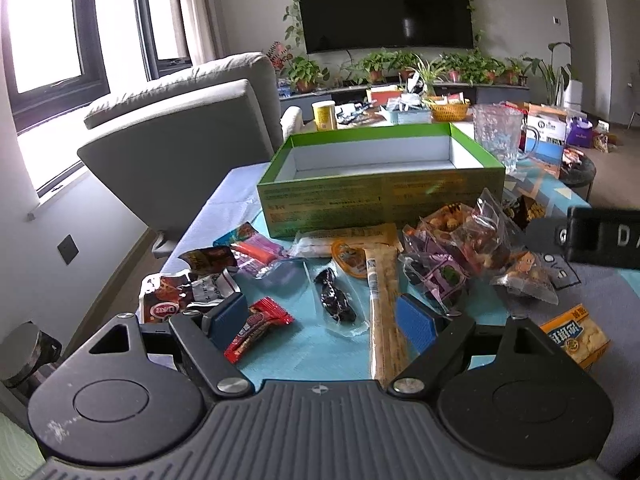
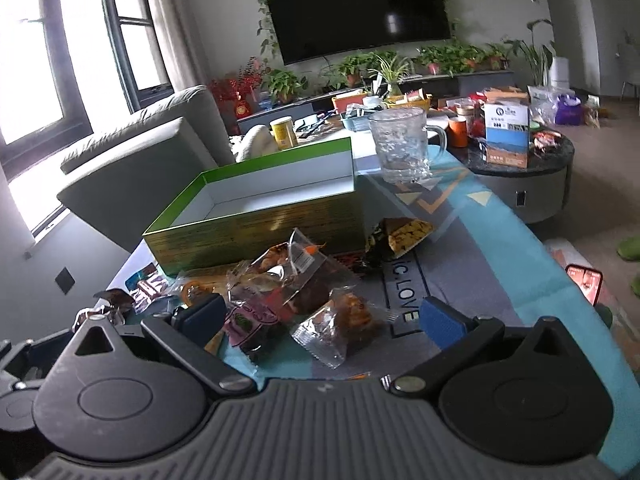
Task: Organize snacks
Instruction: 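Grasp the long tan wafer stick with the left tool while the right tool grasps the yellow cake pack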
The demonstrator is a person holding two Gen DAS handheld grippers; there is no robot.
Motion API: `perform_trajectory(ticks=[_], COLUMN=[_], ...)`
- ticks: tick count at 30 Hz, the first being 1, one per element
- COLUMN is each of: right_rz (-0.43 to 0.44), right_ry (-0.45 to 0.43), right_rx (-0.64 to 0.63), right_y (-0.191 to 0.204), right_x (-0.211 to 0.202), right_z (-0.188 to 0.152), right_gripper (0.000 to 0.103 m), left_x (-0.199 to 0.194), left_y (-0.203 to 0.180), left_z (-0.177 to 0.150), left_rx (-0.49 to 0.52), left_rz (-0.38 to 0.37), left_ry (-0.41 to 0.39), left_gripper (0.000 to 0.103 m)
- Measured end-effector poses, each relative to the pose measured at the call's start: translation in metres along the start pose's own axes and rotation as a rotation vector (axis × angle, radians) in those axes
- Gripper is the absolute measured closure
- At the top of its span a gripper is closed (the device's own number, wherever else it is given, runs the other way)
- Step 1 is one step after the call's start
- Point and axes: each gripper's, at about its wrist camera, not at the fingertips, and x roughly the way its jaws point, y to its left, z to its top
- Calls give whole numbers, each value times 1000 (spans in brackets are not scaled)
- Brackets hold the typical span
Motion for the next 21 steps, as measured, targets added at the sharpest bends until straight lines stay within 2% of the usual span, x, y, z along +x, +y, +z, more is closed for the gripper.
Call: perform_trajectory(ticks=[6, 16, 21], right_rz=[8, -16, -28], right_ry=[5, 13, -18], right_rx=[-30, -9, -49], right_y=[2, -10, -17], right_x=[2, 10, 14], right_z=[0, 5, 8], right_gripper=[18, 18, 18], left_x=[8, 35, 44], left_y=[-10, -27, -30], left_z=[0, 3, 3], left_rx=[42, 91, 104], left_rz=[-35, -80, -91], left_ry=[24, 94, 110], left_gripper=[23, 23, 24])
